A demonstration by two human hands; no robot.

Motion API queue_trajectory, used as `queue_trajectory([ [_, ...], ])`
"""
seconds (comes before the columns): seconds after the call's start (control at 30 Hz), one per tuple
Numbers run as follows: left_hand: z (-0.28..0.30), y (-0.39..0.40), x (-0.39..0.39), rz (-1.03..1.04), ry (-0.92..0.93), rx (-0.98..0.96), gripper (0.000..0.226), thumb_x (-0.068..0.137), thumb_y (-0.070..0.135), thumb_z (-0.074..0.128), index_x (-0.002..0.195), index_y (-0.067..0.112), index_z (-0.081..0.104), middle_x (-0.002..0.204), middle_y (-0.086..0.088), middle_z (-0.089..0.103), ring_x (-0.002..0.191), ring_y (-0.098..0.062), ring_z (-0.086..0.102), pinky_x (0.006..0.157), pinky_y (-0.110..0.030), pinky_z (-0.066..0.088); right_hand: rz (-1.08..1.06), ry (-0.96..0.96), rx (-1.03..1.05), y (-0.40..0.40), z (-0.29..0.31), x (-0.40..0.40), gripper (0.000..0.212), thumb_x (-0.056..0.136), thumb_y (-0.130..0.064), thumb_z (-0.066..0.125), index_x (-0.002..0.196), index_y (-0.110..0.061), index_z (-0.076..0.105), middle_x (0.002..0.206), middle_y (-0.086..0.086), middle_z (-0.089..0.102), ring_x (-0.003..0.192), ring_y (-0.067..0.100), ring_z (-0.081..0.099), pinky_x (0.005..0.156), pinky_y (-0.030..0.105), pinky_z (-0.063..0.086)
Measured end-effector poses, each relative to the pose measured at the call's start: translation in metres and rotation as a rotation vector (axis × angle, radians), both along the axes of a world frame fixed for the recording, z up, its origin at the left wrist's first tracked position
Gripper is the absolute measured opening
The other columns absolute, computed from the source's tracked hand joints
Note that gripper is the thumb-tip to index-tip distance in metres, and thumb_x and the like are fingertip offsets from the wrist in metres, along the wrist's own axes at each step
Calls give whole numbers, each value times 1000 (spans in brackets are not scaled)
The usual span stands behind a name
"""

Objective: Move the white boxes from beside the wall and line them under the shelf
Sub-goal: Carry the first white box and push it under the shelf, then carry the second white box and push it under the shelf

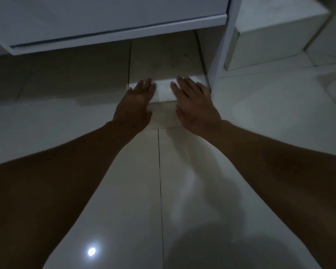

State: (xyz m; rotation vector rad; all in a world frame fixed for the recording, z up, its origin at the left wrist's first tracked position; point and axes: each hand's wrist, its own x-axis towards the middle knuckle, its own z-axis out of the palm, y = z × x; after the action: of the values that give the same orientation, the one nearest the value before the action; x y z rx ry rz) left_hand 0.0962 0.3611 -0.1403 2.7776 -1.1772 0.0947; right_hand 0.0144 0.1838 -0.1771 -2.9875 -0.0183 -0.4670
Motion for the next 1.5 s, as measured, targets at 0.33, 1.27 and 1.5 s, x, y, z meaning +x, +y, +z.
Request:
queue_trajectory([
  [0.33, 6, -14, -20, 114, 3, 50, 80, 85, 13, 68, 152, 8, 25, 159, -14, 24, 146, -30, 21, 116, -48, 24, 81, 106, 83, -6, 19, -14, 64, 95, -26, 53, 152, -14, 27, 160, 13, 20, 148, 27, 12, 118, 44, 7],
  [1.27, 130, -355, -231, -161, 240, -305, 36, 94, 41, 53, 125, 24, 61, 113, 5, 65, 103, -14, 61, 84, -34, 47, -604, -99, 328, -285, 148, -281, 36, 98, -27, 47, 130, -13, 57, 122, 6, 64, 106, 26, 60, 85, 42, 51],
  [1.5, 155, -431, -267, -102, 352, -267, 36, 94, 40, 53, 125, 23, 61, 116, 4, 65, 102, -14, 62, 86, -34, 51, -756, -82, 429, -345, 165, -322, 36, 96, -26, 51, 127, -12, 60, 116, 6, 65, 102, 28, 61, 82, 42, 51],
])
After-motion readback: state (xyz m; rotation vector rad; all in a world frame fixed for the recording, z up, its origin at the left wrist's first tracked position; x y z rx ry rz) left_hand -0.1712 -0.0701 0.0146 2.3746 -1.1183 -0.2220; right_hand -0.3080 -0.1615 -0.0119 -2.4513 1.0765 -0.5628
